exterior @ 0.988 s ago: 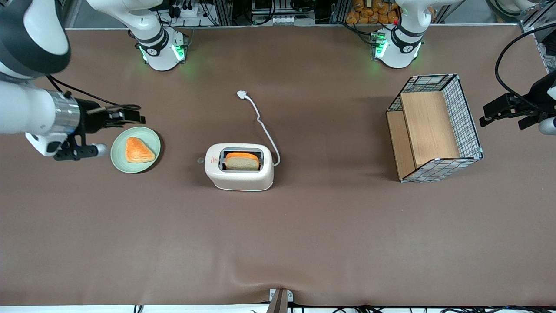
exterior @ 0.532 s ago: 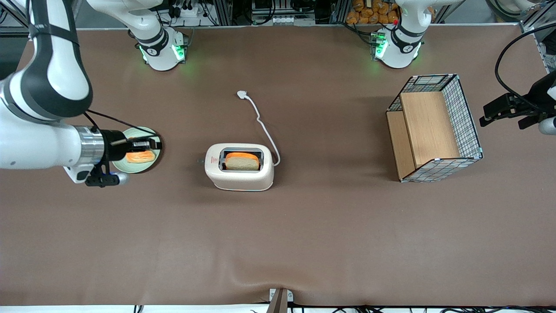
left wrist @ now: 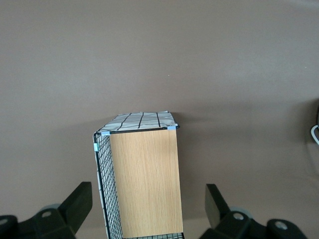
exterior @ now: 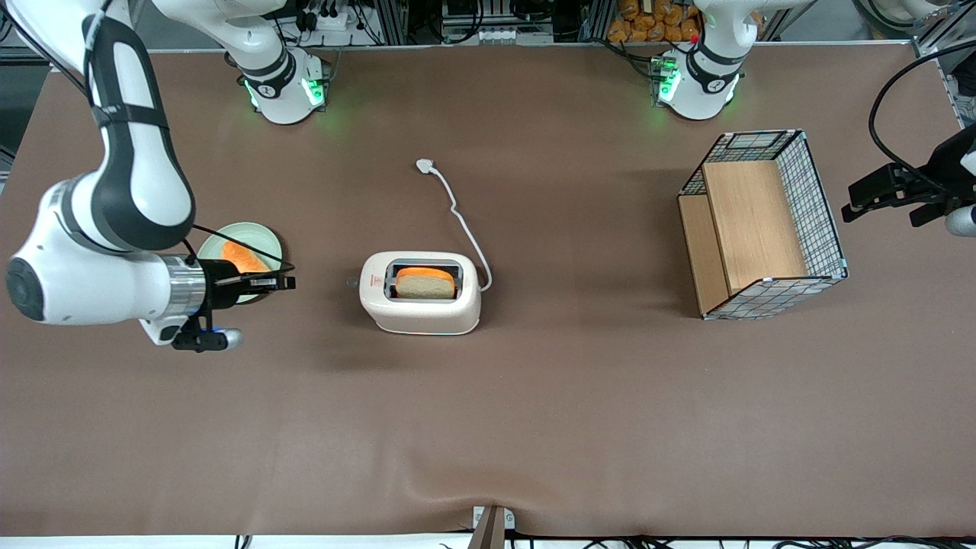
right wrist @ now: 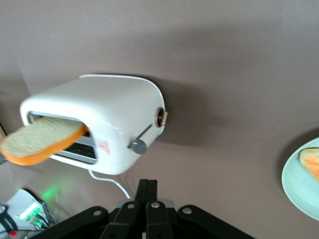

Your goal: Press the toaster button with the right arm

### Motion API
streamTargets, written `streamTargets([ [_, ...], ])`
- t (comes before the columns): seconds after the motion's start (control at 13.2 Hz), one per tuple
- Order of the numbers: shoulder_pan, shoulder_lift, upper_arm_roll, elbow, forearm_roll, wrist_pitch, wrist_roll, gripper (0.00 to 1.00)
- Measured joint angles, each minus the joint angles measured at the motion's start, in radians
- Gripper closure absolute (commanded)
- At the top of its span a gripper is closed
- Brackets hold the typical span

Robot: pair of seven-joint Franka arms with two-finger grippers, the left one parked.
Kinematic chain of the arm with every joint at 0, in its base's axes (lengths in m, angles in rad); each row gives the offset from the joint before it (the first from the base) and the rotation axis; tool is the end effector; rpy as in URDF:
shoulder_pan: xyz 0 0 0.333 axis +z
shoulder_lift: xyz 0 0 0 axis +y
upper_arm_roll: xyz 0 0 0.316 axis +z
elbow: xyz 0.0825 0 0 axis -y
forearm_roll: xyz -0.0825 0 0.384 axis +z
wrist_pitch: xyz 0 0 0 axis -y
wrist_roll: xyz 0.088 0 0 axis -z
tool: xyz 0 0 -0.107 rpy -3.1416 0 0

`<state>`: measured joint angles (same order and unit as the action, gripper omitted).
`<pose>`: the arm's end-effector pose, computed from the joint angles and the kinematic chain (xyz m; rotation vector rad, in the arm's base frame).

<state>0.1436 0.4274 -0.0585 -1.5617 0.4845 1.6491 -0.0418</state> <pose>0.6354 0.1055 0.3853 -2.6637 -0.0073 0.4669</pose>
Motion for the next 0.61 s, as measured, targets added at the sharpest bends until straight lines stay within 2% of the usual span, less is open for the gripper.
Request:
streamTargets([
  [0.3, -0.024, -0.004, -0.001, -0.105, 0.004, 0.001, -0.146, 1.00],
  [0.61, 0.008, -0.011, 0.010, -0.128, 0.006, 0.010, -0.161, 1.00],
])
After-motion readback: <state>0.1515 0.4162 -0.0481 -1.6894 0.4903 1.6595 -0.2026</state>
